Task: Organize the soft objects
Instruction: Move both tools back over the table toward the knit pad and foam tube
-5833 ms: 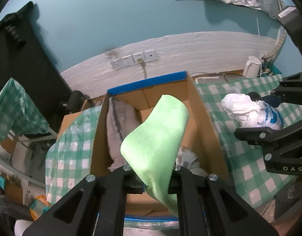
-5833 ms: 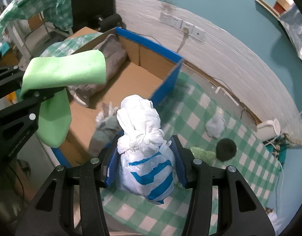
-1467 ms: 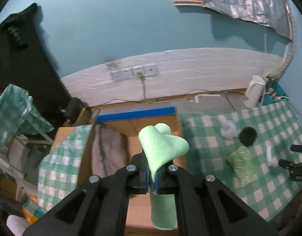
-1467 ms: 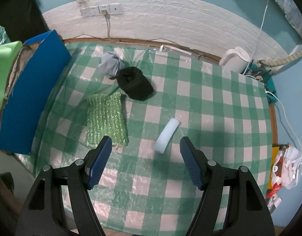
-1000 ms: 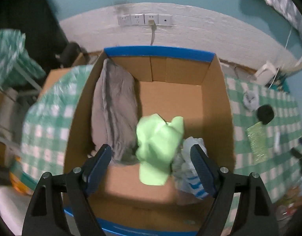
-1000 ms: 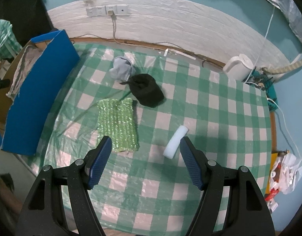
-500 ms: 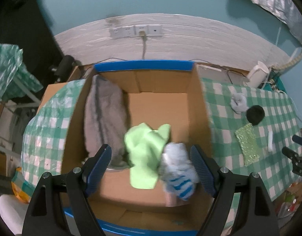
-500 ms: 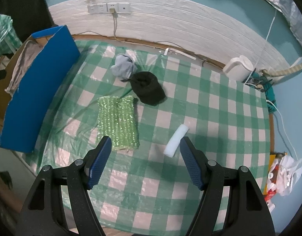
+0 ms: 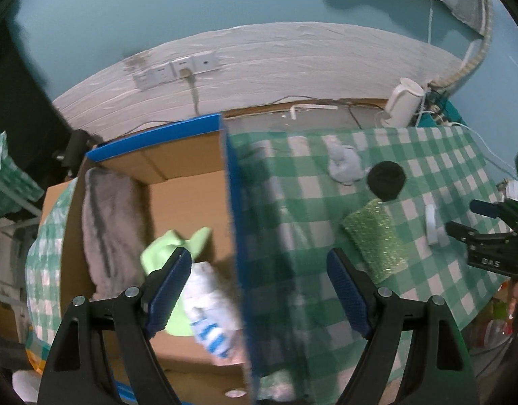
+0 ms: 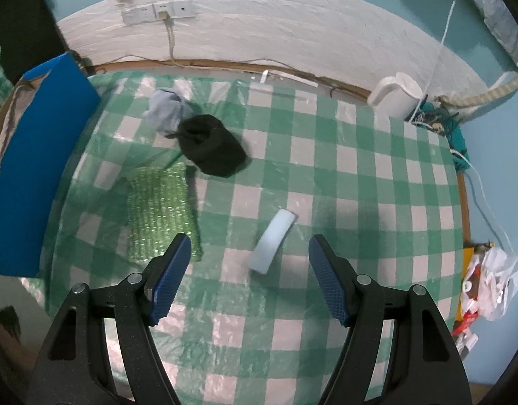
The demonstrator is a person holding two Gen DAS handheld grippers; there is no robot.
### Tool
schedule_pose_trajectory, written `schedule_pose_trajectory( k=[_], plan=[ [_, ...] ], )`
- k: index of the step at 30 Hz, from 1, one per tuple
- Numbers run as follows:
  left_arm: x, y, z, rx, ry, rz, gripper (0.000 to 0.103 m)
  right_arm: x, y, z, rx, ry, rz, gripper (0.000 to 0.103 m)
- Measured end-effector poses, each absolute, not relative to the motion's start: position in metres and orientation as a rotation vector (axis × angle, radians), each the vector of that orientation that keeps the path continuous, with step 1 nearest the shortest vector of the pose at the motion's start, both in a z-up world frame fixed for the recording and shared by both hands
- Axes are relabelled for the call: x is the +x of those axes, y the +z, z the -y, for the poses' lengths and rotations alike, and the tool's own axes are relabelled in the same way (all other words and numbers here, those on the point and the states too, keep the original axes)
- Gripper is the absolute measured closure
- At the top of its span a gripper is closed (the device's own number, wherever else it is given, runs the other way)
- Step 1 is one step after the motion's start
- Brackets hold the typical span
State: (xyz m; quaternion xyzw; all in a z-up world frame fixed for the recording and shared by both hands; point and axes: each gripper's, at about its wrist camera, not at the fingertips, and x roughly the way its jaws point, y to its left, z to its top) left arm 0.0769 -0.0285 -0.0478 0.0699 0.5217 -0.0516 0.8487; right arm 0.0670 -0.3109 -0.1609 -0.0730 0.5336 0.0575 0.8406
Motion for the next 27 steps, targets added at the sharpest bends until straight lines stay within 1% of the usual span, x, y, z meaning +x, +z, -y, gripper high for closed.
schedule_pose_trajectory(
  k=[6,14,27],
  plan=[
    [0.081,-0.064,0.066,0.187,-0.151,-1.123,0.019,0.079,-0.175,0.322,-0.118,0.105,-1.158,0.031],
    [0.096,-0.103,0.105,0.192,-0.179,-1.209,0.019,0.096,-0.193,0.333,-0.075,0.086,-1.192,0.031],
    [0.115,-0.141,0.135,0.213,-0.18,-1.283,0.019,0.113,-0.228,0.345,-0.042,0.076,-1.252,0.031]
  ],
)
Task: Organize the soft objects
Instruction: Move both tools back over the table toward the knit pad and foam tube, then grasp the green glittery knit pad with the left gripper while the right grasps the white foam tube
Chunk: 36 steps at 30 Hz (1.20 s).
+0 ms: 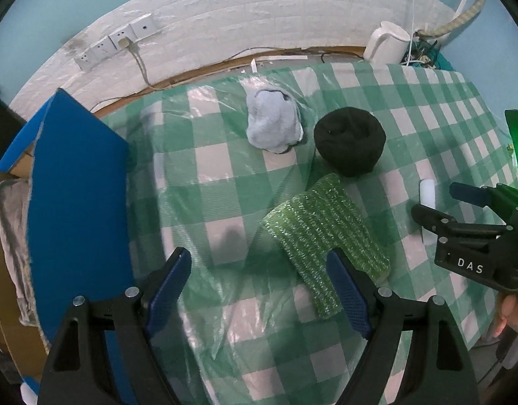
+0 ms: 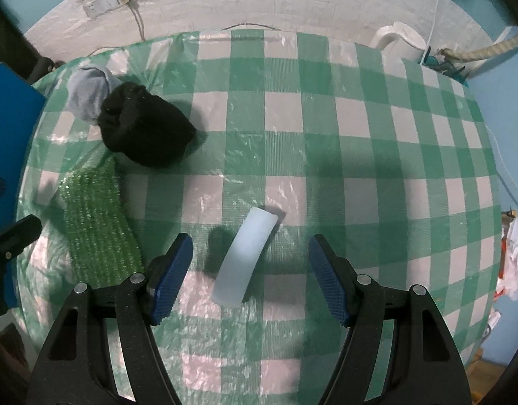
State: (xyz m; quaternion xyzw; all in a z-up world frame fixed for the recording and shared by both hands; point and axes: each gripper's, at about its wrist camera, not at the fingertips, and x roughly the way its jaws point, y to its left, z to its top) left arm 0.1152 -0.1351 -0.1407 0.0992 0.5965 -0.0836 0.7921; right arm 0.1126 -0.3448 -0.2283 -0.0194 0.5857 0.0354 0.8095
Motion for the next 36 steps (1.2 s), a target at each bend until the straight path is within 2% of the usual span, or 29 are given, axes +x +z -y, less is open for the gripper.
schedule_pose_trajectory(
  k=[5,8,10,11,13,16,24,32,36],
  plan=[
    [0.12,-0.151,0.144,0.228,-0.189,-1.312,0.019,0.117,-0.239,0.349,-0.03,0.076,-1.254,0.031],
    [0.122,-0.159,0.149,0.239,-0.187,-1.33,0.019,0.118,-0.243,0.35,-0.04,0.073,-1.242,0.036],
    [0.124,-0.159,0.151,0.229,-0.189,-1.338,0.019,0.118,-0.241,0.35,-0.05,0.069,-1.226,0.051],
    [0.125,-0.159,0.154,0.222,-0.194,-1.341,0.019,0.116,-0.241,0.349,-0.05,0.076,-1.222,0.054],
    [0.126,-0.159,0.159,0.219,-0.204,-1.339,0.019,0.113,-0.24,0.347,-0.062,0.087,-1.215,0.073],
    [0.127,-0.159,0.166,0.23,-0.212,-1.335,0.019,0.108,-0.239,0.347,-0.064,0.112,-1.21,0.085],
    [0.134,-0.17,0.176,0.173,-0.215,-1.383,0.019,0.093,-0.235,0.347,-0.037,0.148,-1.215,0.088],
    [0.135,-0.182,0.188,0.233,-0.201,-1.384,0.019,0.091,-0.229,0.35,-0.055,0.167,-1.207,0.088],
    [0.134,-0.186,0.189,0.253,-0.192,-1.37,0.016,0.092,-0.228,0.349,-0.075,0.17,-1.207,0.088]
  ],
)
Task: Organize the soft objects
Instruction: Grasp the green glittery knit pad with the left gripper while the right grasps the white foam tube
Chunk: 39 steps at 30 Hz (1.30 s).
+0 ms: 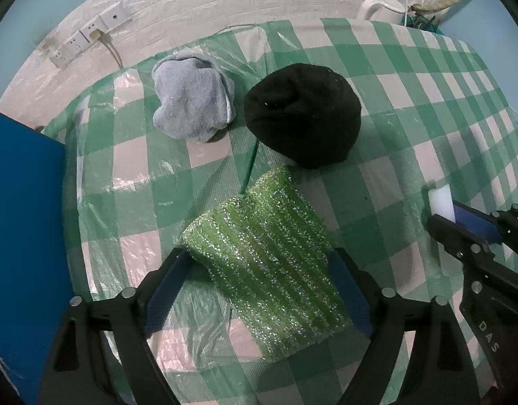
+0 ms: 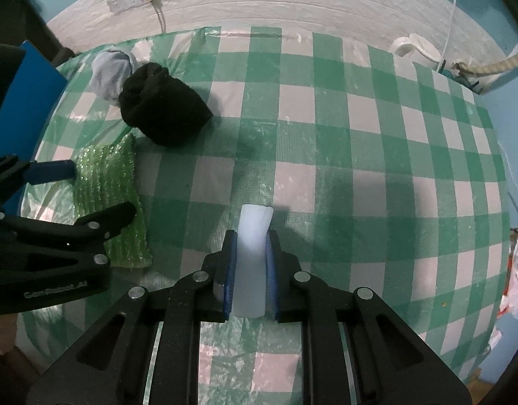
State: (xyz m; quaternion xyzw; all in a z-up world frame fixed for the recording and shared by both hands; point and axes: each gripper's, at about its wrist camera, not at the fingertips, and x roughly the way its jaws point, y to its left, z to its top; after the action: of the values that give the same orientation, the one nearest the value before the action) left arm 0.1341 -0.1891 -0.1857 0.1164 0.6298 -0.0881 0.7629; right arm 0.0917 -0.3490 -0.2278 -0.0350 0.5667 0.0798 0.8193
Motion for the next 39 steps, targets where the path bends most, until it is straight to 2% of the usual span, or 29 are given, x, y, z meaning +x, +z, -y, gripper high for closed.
schedule_pose_trajectory(
  k=[5,8,10,11,13,15,18,39],
  plan=[
    [0.133,-0.185,0.188,0.232,-0.203,-1.351,0.018,0.09,-0.225,0.348,-0.07,0.17,-1.209,0.088],
    [0.119,-0.182,0.191,0.238,-0.228,-1.31,0.037,0.091,-0.225,0.349,-0.064,0.165,-1.208,0.088],
    [0.112,-0.179,0.196,0.256,-0.264,-1.288,0.057,0.091,-0.224,0.35,-0.057,0.161,-1.208,0.088],
    [0.109,-0.178,0.198,0.266,-0.279,-1.284,0.063,0.091,-0.223,0.351,-0.052,0.159,-1.207,0.088],
    [0.104,-0.176,0.204,0.281,-0.31,-1.279,0.082,0.091,-0.222,0.351,-0.048,0.16,-1.204,0.088],
    [0.1,-0.176,0.206,0.281,-0.332,-1.282,0.09,0.09,-0.22,0.35,-0.051,0.162,-1.201,0.088],
    [0.095,-0.174,0.207,0.288,-0.35,-1.277,0.093,0.088,-0.219,0.349,-0.056,0.17,-1.199,0.088],
    [0.049,-0.127,0.199,0.336,-0.351,-1.167,0.093,0.057,-0.187,0.327,-0.162,0.192,-1.134,0.088]
  ],
)
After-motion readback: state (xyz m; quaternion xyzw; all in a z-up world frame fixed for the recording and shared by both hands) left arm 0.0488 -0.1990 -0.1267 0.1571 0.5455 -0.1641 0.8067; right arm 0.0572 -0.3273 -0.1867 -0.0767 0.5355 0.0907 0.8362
